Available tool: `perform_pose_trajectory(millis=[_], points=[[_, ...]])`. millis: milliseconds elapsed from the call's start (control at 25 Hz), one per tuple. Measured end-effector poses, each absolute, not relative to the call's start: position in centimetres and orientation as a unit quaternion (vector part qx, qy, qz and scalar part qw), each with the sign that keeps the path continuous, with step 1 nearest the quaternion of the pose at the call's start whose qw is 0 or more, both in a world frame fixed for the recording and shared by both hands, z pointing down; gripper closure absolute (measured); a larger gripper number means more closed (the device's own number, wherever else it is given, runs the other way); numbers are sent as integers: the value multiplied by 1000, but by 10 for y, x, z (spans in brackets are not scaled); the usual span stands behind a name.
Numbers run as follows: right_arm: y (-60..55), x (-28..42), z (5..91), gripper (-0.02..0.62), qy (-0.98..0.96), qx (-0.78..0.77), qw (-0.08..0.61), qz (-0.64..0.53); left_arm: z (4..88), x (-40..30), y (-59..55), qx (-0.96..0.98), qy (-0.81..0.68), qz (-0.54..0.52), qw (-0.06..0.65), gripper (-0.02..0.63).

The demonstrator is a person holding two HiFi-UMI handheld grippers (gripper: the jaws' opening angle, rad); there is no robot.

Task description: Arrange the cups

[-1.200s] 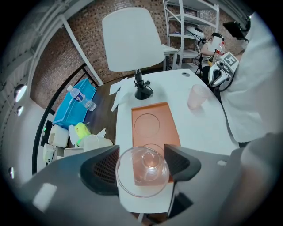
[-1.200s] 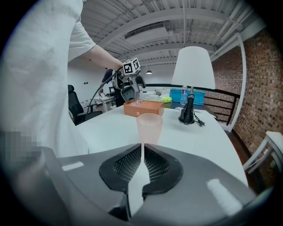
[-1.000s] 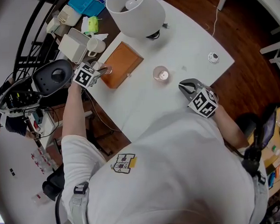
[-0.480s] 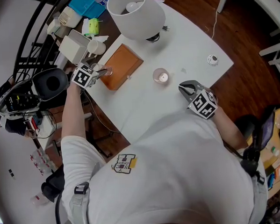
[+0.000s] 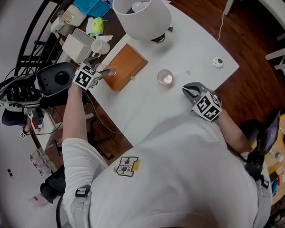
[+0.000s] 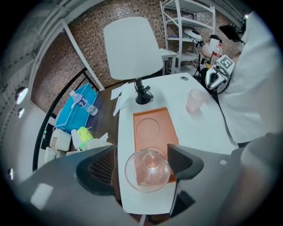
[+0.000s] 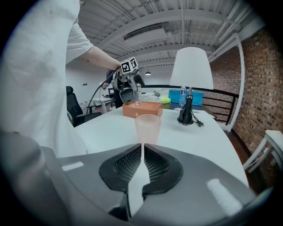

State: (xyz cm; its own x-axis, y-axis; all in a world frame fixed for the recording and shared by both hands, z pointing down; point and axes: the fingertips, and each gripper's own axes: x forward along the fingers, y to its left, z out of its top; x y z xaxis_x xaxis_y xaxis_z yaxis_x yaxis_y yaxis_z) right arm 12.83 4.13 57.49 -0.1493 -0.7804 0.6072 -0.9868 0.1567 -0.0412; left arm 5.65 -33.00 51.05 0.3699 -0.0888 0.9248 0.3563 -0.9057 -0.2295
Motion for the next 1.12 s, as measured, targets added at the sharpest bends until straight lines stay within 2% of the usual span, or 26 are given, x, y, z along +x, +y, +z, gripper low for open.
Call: perform_pose_trajectory(millis=[240,440,640,760,880,1120], points=[[43,130,570,575,-725,612,227,220,483,52,-324,-833,-57,-513,196,243],[45,136,565,578,-726,616,218,217,439,46,-311,-871,-11,-440,219,306],[41,131,566,578,-738,602,222,209,403,35,-280,-917,49,-340,202,378],[43,123,566,578,-745,590,231,210,399,28,-246,-944,69,-284,156,414],[42,114,569,578,-751,577,241,212,418,9,-213,-962,94,-244,79,450],[42,101,578,578,-779,528,262,214,492,-23,-141,-957,143,-247,-62,534]])
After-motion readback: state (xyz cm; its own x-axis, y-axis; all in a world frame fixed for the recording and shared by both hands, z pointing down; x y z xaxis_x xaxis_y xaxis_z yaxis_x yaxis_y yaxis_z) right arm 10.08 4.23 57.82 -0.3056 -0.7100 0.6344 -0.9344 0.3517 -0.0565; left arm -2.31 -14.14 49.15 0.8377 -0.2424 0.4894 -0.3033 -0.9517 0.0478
